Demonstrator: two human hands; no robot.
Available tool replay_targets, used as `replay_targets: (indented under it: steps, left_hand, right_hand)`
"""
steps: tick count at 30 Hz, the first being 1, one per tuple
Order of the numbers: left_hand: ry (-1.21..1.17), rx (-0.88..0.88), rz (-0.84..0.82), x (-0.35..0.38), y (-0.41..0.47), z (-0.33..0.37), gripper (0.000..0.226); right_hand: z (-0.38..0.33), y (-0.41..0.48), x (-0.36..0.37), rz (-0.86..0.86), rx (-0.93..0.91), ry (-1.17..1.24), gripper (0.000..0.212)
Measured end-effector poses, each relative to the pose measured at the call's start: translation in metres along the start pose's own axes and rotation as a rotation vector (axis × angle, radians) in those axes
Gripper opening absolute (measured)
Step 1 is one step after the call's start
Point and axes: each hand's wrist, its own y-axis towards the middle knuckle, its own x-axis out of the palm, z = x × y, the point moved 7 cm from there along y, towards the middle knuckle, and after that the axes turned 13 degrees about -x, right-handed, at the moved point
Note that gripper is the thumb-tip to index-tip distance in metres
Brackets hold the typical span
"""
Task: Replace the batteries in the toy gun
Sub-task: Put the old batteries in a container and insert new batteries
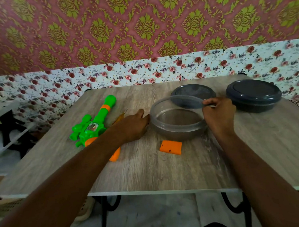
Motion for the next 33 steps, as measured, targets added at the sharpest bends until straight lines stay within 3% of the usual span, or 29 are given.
replay_targets:
  steps: [5, 12, 19, 22, 25, 29, 33]
  left_hand:
    - [0.088, -0.020, 0.101, -0.007, 0.004, 0.009, 0.044]
    - [0.207, -0.112, 0.091, -0.008, 0.004, 0.012, 0.038]
    - [0.123, -0.172, -0.145, -0.007, 0.027, -0.019, 0.036]
    - [-0.064, -0.209, -0.036, -0.049, 0.042, -0.029, 0.033]
    - [-0.264, -0.123, 0.131, -0.087, 0.049, -0.003, 0.034]
    - [-0.203, 0.002, -0.064, -0.069, 0.050, 0.061, 0.026]
    - [-0.058, 0.100, -0.126, -0.042, 0.056, 0.100, 0.030]
  right_hand:
    - [0.006, 0.001, -0.001, 0.009, 0.032, -0.005, 0.019]
    - [-0.001, -0.002, -0.001, 0.008, -0.004, -0.023, 0.019]
    - [0.003, -0.004, -0.002, -0.006, 0.037, -0.007, 0.015]
    - [0.010, -0.002, 0.004, -0.095, 0.071, -0.010, 0.017]
    - [0.011, -0.001, 0.004, -0.080, 0.054, 0.013, 0.020]
    - [0.009, -0.001, 0.007, -0.085, 0.044, 0.032, 0.027]
    - [0.007, -0.003, 0.009, -0.064, 0.039, 0.030, 0.027]
